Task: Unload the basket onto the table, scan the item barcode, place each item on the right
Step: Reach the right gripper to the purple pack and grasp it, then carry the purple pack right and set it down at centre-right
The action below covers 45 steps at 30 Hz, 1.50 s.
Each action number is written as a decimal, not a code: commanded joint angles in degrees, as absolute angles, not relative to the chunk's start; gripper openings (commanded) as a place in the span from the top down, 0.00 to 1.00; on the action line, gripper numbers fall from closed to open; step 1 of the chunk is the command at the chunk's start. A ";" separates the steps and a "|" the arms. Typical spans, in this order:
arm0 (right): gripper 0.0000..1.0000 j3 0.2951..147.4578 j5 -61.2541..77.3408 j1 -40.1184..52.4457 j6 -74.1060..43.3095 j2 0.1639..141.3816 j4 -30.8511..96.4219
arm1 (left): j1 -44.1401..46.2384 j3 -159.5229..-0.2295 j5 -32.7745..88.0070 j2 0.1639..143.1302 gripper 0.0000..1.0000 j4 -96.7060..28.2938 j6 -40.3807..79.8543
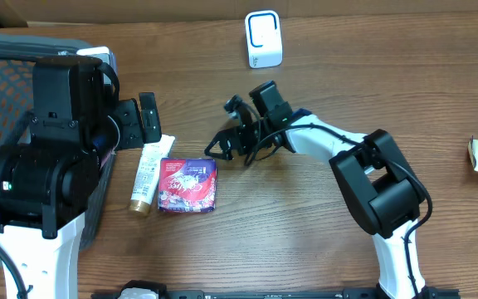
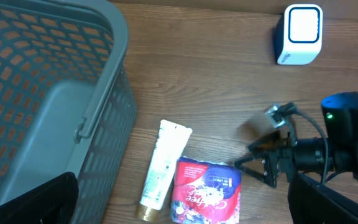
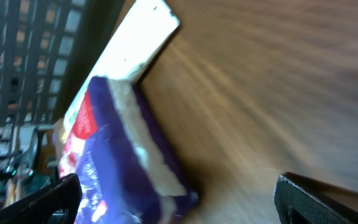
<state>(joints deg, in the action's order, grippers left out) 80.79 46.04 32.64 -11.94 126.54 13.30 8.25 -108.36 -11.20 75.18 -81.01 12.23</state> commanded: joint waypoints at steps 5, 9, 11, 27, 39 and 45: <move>0.04 80.86 48.42 38.70 -7.03 131.50 19.07 | 8.23 -108.16 -14.59 74.89 0.00 -81.34 12.91; 0.41 80.86 50.19 39.00 -6.96 131.50 20.29 | 8.23 -108.16 -15.46 74.89 0.00 -82.54 12.93; 0.78 80.86 50.02 38.98 -6.31 131.50 20.36 | 8.23 -108.14 -15.44 74.89 0.00 -82.70 13.13; 0.96 83.40 5.10 35.70 1.37 107.68 53.41 | 8.23 -108.12 -15.44 75.37 0.00 -81.82 17.12; 0.96 83.24 -52.05 36.12 -24.56 99.79 80.03 | 8.27 -108.12 -12.23 81.58 0.00 -74.76 23.42; 0.96 82.11 -57.01 37.23 -37.80 101.01 87.70 | 8.27 -108.12 -6.55 86.94 0.00 -73.41 23.42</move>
